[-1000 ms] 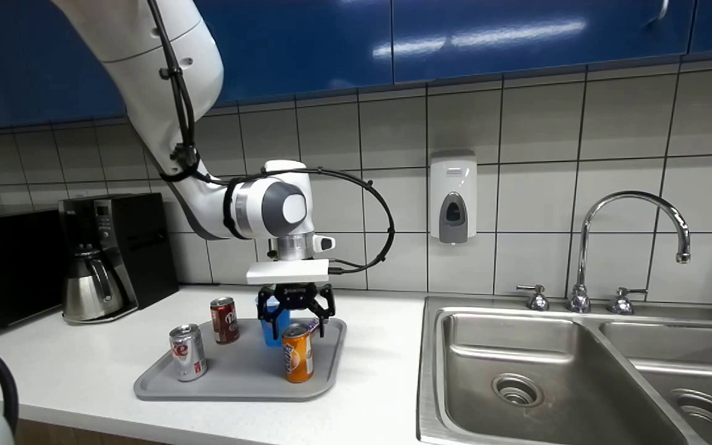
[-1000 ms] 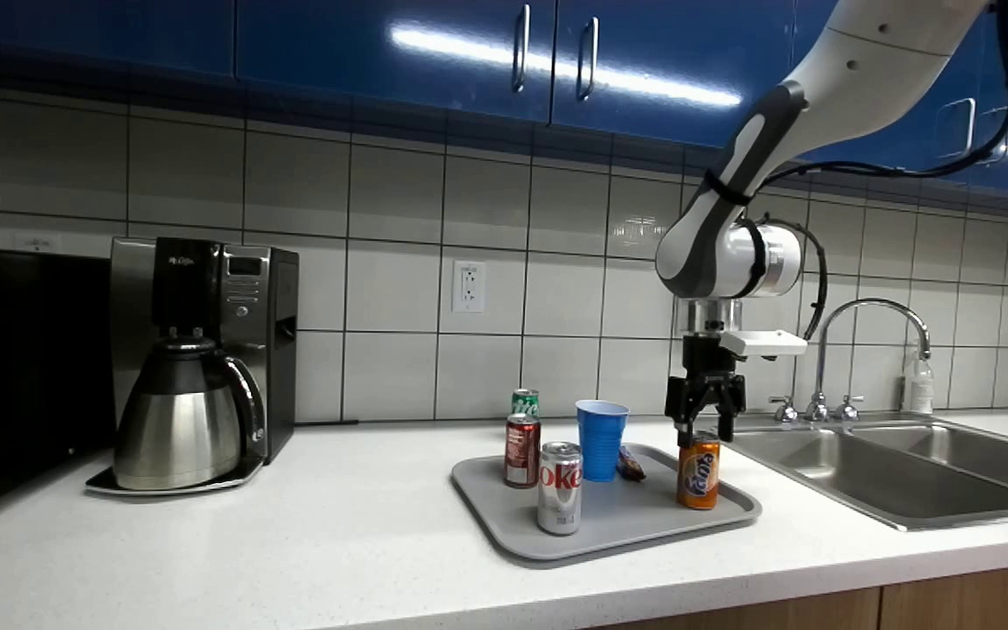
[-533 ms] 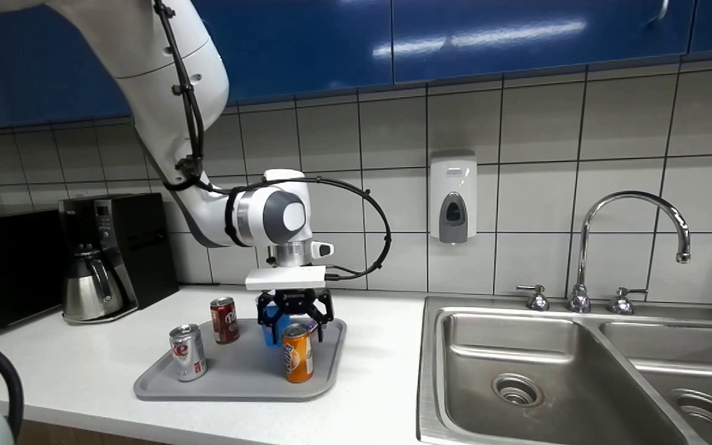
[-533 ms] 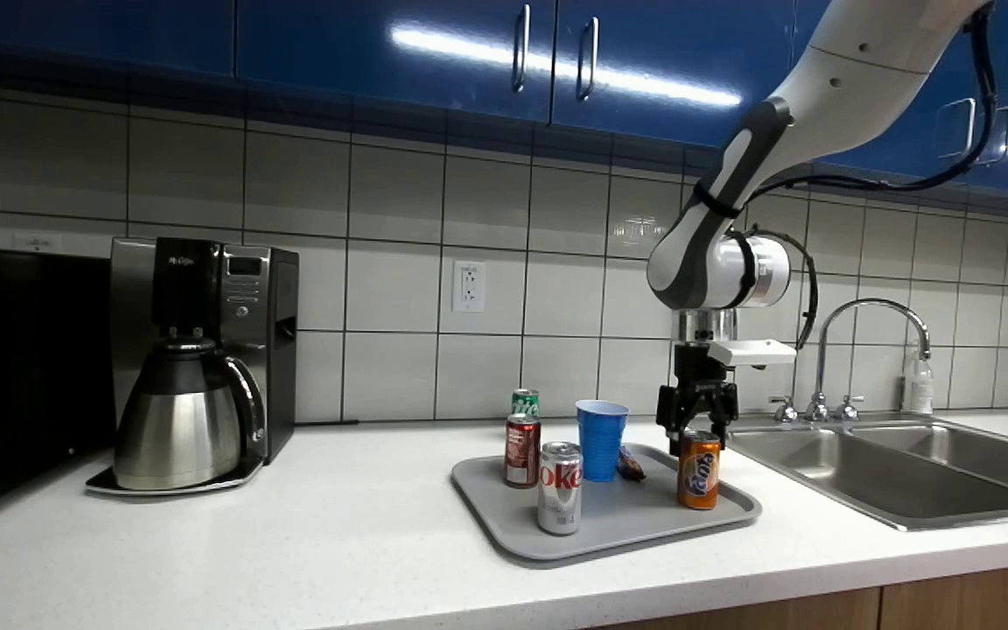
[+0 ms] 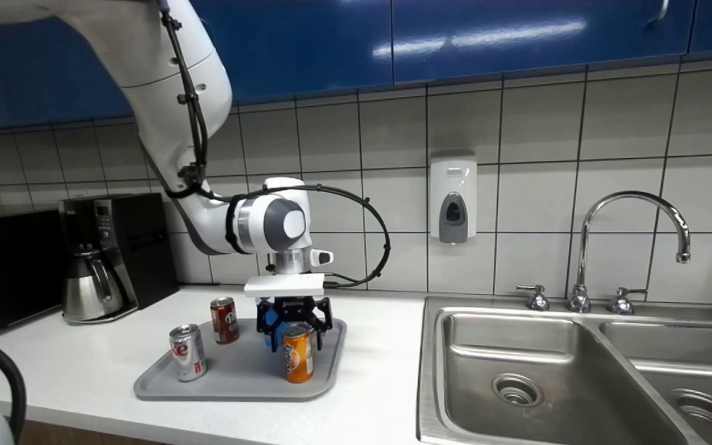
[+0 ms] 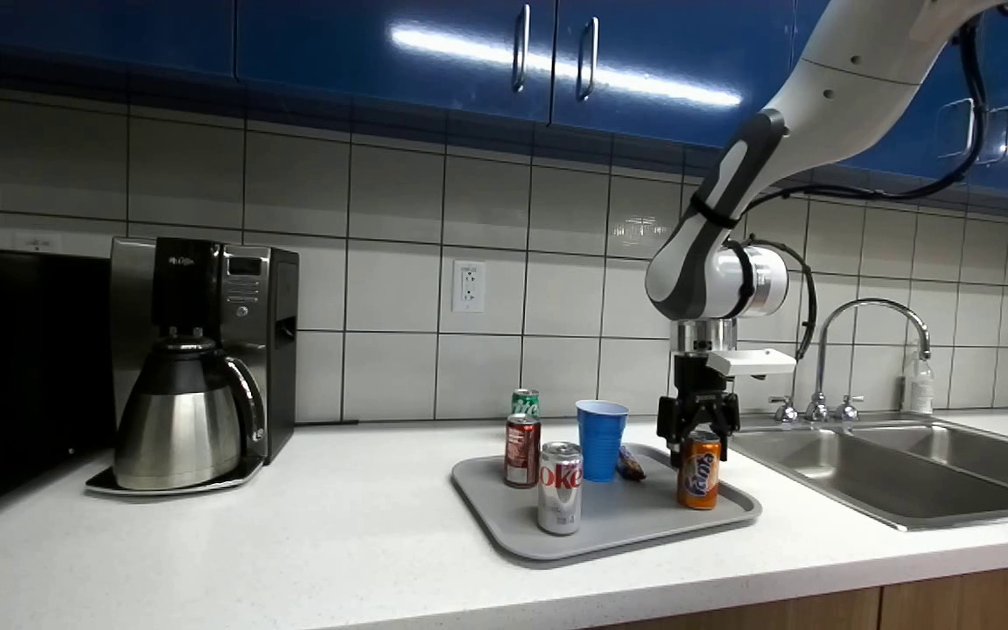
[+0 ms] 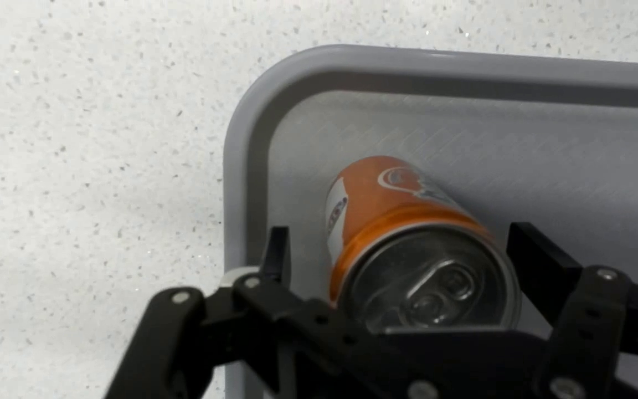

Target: Take the cans off of the tray

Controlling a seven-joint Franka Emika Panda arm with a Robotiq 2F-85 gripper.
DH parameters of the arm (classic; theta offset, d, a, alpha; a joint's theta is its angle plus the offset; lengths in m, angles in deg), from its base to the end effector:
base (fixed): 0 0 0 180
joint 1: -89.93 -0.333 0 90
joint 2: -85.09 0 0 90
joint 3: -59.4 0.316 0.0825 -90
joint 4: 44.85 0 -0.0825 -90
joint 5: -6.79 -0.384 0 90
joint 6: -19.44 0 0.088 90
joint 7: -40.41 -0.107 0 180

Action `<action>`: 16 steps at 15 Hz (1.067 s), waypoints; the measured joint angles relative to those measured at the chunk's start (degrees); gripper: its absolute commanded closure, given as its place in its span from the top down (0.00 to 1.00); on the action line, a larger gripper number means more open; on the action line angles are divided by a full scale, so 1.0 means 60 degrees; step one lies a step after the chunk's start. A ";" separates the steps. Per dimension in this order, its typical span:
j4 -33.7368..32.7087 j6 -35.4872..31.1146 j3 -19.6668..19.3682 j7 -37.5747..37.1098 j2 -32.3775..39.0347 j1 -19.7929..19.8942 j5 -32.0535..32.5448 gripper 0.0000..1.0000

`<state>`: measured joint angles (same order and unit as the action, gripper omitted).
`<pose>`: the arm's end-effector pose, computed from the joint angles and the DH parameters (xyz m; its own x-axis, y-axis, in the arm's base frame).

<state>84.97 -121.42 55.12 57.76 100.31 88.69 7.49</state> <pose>0.5295 -0.0286 0.2361 0.9632 0.2575 -0.0770 0.2586 -0.9660 0.0038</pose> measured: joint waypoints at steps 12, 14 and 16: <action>0.0013 0.0013 0.0008 -0.0093 0.0000 0.0000 0.0199 0.39; 0.0069 0.0119 0.0014 -0.0094 -0.0104 0.0004 0.0180 0.39; 0.0098 0.0512 0.0021 -0.0094 -0.0338 0.0021 0.0164 0.39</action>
<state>85.56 -118.35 55.25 57.20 98.28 88.81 8.47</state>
